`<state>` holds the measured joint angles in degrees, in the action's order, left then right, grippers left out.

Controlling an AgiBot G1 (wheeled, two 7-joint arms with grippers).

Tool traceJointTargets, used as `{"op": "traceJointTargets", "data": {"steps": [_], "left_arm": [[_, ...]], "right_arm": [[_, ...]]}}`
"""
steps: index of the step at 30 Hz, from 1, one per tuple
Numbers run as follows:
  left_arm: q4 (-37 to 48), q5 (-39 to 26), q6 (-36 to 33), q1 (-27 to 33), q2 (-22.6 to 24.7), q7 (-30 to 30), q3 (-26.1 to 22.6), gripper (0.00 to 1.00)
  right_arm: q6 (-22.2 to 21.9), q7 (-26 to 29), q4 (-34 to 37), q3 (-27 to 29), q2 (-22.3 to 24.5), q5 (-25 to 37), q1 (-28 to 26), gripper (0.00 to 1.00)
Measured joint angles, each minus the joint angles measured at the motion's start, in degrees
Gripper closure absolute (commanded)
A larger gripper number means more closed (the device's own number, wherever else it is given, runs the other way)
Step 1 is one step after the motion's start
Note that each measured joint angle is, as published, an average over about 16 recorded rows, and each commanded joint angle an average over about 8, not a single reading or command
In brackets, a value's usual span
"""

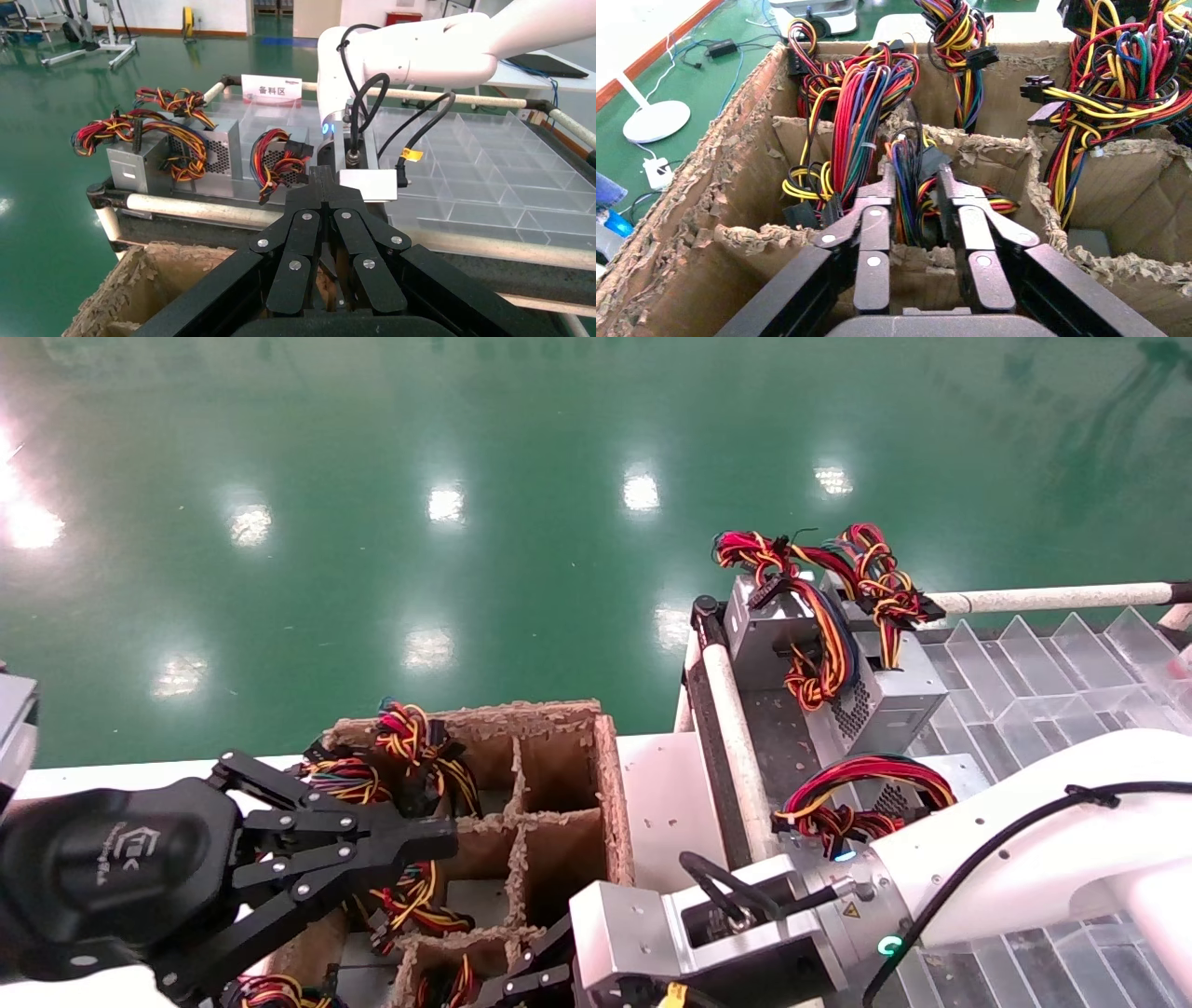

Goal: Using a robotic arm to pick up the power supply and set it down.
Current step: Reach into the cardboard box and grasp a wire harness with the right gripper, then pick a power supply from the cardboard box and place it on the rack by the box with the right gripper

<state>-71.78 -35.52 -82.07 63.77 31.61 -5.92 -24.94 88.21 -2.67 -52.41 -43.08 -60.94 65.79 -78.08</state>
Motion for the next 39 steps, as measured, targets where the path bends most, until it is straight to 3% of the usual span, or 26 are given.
{"op": "traceJointTargets", "data": {"steps": [17,39], "left_arm": [[0.0,0.0,0.0,0.0,0.0,0.0,0.0,1.0],[0.0,0.0,0.0,0.0,0.0,0.0,0.0,1.0]], "right_arm": [[0.21,1.31,-6.1,1.82,3.44,-3.56,-1.51,1.0],[-0.92,-1.31,-22.79,13.05,15.74,-19.16,-2.24,1.0]]}}
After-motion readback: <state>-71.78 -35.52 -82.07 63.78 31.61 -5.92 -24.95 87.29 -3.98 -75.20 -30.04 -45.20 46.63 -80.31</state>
